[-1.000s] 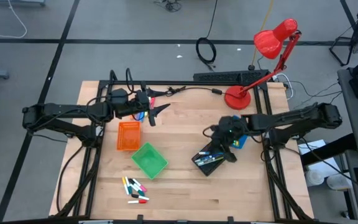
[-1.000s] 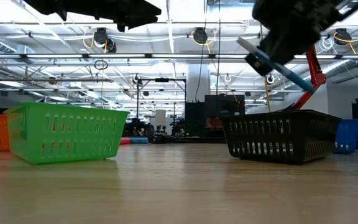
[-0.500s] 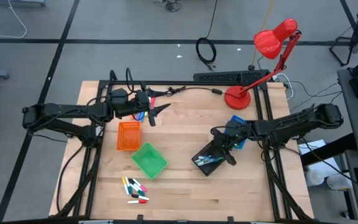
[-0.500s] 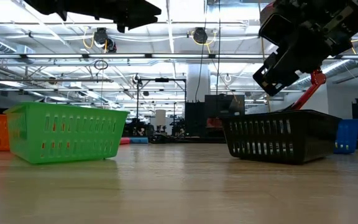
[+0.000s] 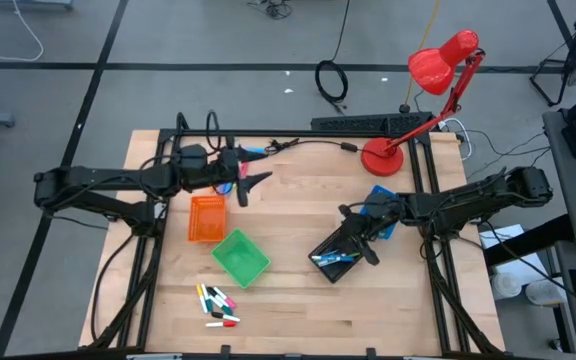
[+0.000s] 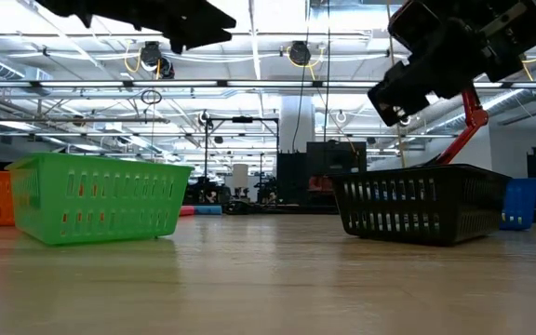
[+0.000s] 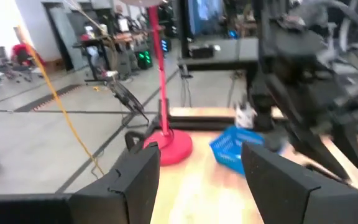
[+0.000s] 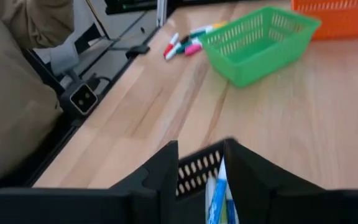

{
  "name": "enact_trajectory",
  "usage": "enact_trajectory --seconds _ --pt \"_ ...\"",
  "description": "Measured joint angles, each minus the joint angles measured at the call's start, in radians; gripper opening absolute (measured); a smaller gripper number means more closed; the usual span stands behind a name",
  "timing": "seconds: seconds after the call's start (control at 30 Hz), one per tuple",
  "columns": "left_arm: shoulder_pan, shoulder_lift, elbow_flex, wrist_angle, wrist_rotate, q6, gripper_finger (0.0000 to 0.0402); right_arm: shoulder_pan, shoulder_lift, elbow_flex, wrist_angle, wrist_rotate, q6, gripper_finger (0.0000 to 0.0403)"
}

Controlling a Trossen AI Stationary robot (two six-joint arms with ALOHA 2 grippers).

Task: Pick & Place Markers
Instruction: Put the small yellow highlighter pen into the green basket

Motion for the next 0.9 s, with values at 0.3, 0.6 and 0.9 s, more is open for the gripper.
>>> enact_trajectory --seconds 0.3,0.6,0.9 --pt "-0.235 -0.047 0.105 -0.558 -0.040 -0.102 0.0227 0.000 0.000 0.000 0.029 0.000 -0.034 0.0114" --pt "-0.596 0.066 0.133 -0.915 -0.237 -0.730 0.0227 0.000 0.000 0.000 0.033 0.001 -0.101 0.0114" --pt "-0.849 0.270 0.132 -1.029 -0.008 -1.544 0.0227 0.000 0.000 -0.065 0.077 0.001 -0.072 0.0110"
